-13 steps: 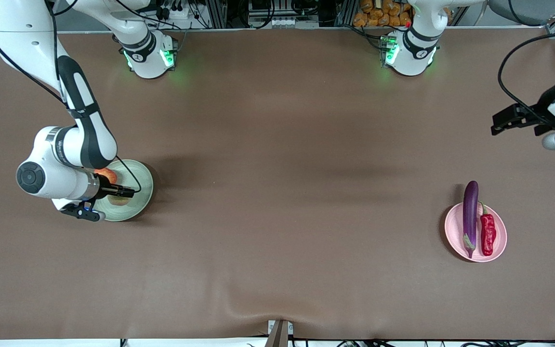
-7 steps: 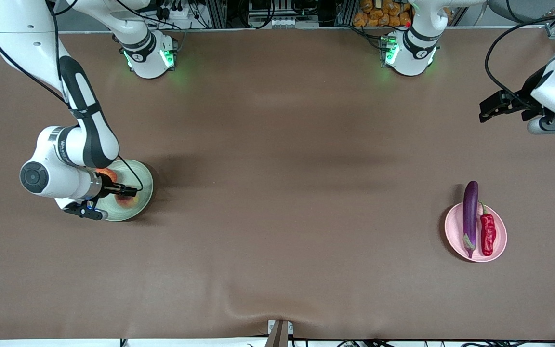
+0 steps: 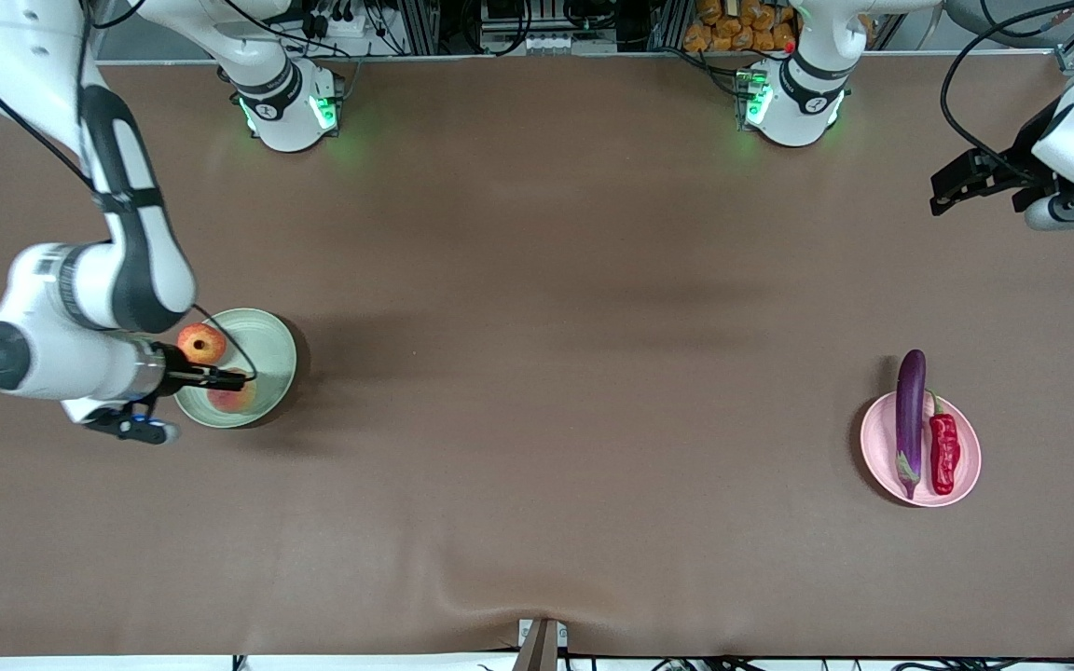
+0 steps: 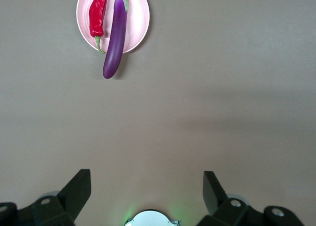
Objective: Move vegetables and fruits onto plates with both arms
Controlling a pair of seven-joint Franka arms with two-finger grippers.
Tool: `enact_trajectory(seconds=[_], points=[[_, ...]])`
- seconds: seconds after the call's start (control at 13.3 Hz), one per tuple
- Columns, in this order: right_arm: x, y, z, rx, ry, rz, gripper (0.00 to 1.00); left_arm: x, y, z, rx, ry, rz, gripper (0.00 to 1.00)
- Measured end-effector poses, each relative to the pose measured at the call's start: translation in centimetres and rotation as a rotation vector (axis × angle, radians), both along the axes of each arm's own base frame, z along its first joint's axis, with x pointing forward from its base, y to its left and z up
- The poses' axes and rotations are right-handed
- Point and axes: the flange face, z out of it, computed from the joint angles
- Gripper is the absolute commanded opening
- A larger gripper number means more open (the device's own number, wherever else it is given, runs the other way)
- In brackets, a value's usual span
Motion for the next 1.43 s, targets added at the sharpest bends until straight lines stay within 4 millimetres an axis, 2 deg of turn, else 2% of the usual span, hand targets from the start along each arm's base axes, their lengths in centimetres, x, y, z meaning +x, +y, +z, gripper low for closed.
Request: enact_trajectory(seconds=[0.23,0.45,0.75,0.98,1.13,1.28,1.43], points=[[1.4,-0.7,9.4,0.003,-0.021,0.005,1.0,-0.7,-0.1,0.9,0.001,-0.002,-0.001,1.0],[1.4,-2.2,16.2,-0.004,-0.038,-0.003,1.0,-1.3,0.0,2.5,0.002,0.008,-0.001,1.0],[-0.8,-3.7,22.7,0.003,-0.003,-0.011,1.0,-2.2,-0.1,4.7,0.003,0.015,-0.002,1.0],[-3.9,-4.6,28.5,0.008,-0.068,-0.021,1.0,-2.3,-0.1,5.9,0.001,-0.011,-0.002,1.0],[-6.1,-4.3,30.6,0.012,-0.118,-0.018,1.0,-2.2,0.0,6.5,-0.001,-0.026,-0.001,1.0],[-8.6,-4.1,30.6,-0.011,-0.154,-0.006,1.0,-1.9,0.0,6.4,-0.001,-0.031,0.0,1.0],[-10.9,-2.3,30.3,-0.053,-0.157,0.039,1.0,-1.4,-0.1,5.9,-0.002,-0.029,-0.001,1.0]])
